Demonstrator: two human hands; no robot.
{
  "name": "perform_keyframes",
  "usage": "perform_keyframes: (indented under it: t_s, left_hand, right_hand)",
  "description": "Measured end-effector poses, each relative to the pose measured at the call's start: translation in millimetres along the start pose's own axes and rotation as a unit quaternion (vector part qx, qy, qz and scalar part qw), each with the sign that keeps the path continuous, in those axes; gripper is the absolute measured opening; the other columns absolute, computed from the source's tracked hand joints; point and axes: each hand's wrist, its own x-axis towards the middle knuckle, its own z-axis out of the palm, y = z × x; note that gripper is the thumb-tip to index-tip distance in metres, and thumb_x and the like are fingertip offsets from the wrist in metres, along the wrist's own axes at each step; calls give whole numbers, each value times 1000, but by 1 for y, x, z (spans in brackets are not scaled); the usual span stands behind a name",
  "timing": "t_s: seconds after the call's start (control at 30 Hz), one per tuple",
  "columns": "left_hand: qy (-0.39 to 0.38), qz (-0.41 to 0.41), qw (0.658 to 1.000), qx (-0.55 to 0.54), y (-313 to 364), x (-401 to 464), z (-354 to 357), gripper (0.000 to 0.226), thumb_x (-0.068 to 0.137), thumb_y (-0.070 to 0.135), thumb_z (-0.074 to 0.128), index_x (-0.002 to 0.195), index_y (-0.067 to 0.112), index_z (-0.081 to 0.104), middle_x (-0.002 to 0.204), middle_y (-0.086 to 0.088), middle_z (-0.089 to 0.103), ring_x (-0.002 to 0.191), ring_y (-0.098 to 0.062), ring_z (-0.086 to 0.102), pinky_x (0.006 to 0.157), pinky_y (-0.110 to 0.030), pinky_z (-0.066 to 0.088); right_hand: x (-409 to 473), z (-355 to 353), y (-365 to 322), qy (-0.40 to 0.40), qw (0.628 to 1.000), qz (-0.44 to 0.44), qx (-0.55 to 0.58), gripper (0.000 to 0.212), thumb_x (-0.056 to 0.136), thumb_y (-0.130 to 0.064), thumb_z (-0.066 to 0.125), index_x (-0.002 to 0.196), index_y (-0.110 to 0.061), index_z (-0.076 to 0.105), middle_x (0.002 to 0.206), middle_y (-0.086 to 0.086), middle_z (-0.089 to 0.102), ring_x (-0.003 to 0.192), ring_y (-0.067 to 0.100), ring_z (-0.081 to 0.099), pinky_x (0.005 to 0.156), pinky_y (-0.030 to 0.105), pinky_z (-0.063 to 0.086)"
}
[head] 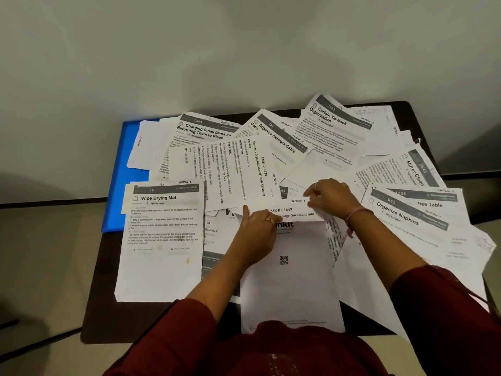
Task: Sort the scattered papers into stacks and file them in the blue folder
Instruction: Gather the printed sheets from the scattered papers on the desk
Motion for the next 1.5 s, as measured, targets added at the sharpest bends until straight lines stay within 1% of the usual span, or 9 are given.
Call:
perform_keyframes:
  t_s: [0.23, 0.43, 0.6, 0.77, 0.97, 1.07, 1.2, 1.33, 1.5]
  left_hand:
    - [-9, -8, 1000, -9, 1, -2, 1, 38, 99, 33, 33, 117, 14, 60, 115, -4, 61, 112, -24, 55, 115, -55, 12]
    - [7, -1, 1000, -18, 1, -3, 2, 58, 93, 43, 17, 118, 14, 60, 126, -6, 56, 121, -21, 51, 113, -56, 15]
    - [2, -8, 999, -37, 0, -2, 4, 49, 98, 36, 23, 121, 12, 59, 139, -8, 48, 133, -22, 41, 114, -60, 12]
    - [25, -12, 999, -20, 1, -3, 6, 55, 93, 43, 24, 117, 13, 63, 147, -7, 41, 141, -26, 31, 109, -67, 12]
    - [5, -10, 999, -30, 0, -4, 6, 37, 101, 29, 32, 124, 19, 59, 153, 5, 32, 147, -20, 14, 109, -66, -2]
    - [6, -18, 999, -45, 1, -4, 3, 32, 101, 17, 39, 126, 18, 60, 143, 5, 45, 145, -17, 21, 110, -66, -5]
    - [2, 9, 1000, -14, 2, -4, 1, 31, 100, 17, 43, 124, 15, 62, 125, 2, 56, 126, -16, 48, 112, -68, 3]
    - [27, 49, 998, 2, 0, -2, 3, 23, 94, 10, 54, 112, 13, 69, 109, -2, 63, 97, -21, 63, 106, -68, 25]
    - [25, 49, 998, -22, 1, 2, 0, 21, 96, 7, 53, 113, 9, 65, 107, -8, 66, 100, -27, 62, 116, -54, 19]
  right_hand:
    - [-1, 4, -6, -13, 997, 4, -80, 35, 87, -32, 60, 122, -29, 62, 128, -2, 57, 117, 22, 51, 96, 39, 34]
    - [-9, 6, -2, 50, 998, -26, -31, 22, 90, -25, 59, 108, -28, 71, 109, -4, 68, 107, 19, 55, 90, 35, 32]
    - [-18, 5, 2, 64, 996, -52, -18, 19, 90, -25, 61, 104, -26, 74, 104, -4, 73, 103, 17, 62, 88, 32, 37]
    - [-27, 8, 5, 21, 997, -66, 34, 16, 84, -23, 69, 98, -19, 75, 133, 2, 57, 121, 20, 51, 98, 31, 40]
    - [-48, -10, 3, -129, 969, -76, 198, 11, 81, -31, 74, 91, -26, 74, 94, -6, 73, 79, -5, 62, 79, 22, 46]
    - [-46, -12, 8, -160, 956, -40, 242, 28, 78, -52, 70, 87, -26, 76, 87, 5, 73, 81, 20, 67, 79, 38, 50]
    - [-29, -7, 10, -55, 980, -23, 191, 10, 87, -27, 67, 93, -23, 74, 87, -6, 71, 74, -2, 62, 74, 30, 45]
    - [-11, 1, 12, 11, 998, 24, 63, 27, 87, -25, 66, 113, -21, 68, 117, 1, 66, 108, 20, 58, 95, 38, 43]
    - [-6, 1, 5, 26, 1000, 10, -14, 22, 87, -26, 64, 109, -27, 69, 104, -5, 70, 105, 19, 59, 94, 38, 35]
